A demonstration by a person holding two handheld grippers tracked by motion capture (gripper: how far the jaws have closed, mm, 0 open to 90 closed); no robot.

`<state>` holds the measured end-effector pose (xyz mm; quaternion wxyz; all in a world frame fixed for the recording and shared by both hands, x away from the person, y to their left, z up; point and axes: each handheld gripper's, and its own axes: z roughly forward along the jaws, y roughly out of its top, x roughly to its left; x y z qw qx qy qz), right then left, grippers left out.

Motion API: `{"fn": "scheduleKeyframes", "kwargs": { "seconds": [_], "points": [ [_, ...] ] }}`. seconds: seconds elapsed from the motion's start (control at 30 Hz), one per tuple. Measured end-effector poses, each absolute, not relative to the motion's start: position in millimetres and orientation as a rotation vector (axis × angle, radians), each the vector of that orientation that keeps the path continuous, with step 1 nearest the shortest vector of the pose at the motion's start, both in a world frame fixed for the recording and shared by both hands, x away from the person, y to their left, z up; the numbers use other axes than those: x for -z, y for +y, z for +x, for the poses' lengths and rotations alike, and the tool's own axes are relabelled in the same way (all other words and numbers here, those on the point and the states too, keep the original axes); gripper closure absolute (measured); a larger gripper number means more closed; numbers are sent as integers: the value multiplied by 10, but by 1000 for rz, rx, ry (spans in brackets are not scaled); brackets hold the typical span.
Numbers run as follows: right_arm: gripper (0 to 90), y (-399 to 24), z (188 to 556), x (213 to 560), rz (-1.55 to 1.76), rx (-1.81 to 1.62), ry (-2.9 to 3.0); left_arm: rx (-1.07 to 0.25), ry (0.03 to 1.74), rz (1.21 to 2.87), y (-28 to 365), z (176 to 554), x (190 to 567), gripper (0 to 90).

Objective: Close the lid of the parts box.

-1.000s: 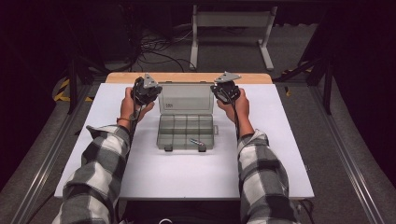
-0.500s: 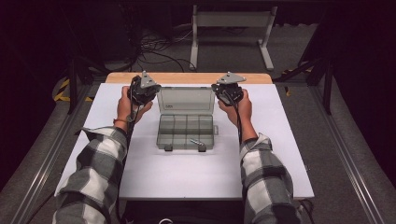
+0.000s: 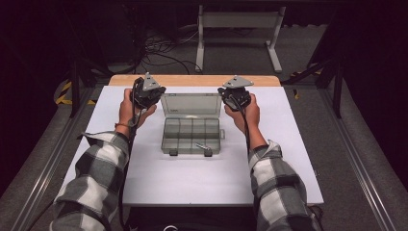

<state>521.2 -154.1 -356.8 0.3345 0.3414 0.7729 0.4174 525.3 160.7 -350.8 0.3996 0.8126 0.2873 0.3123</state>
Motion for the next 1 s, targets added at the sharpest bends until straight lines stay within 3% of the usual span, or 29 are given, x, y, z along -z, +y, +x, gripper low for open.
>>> {"fn": "scheduleKeyframes", "kwargs": {
  "seconds": [0.4, 1.0],
  "points": [
    [900, -1532, 5010, 3597, 881, -1120, 2017, -748, 731, 1984, 1581, 5068, 3523, 872],
    [900, -1493, 4740, 3606, 798, -1123, 2065, -707, 605, 2043, 1498, 4814, 3618, 899]
  ]
}}
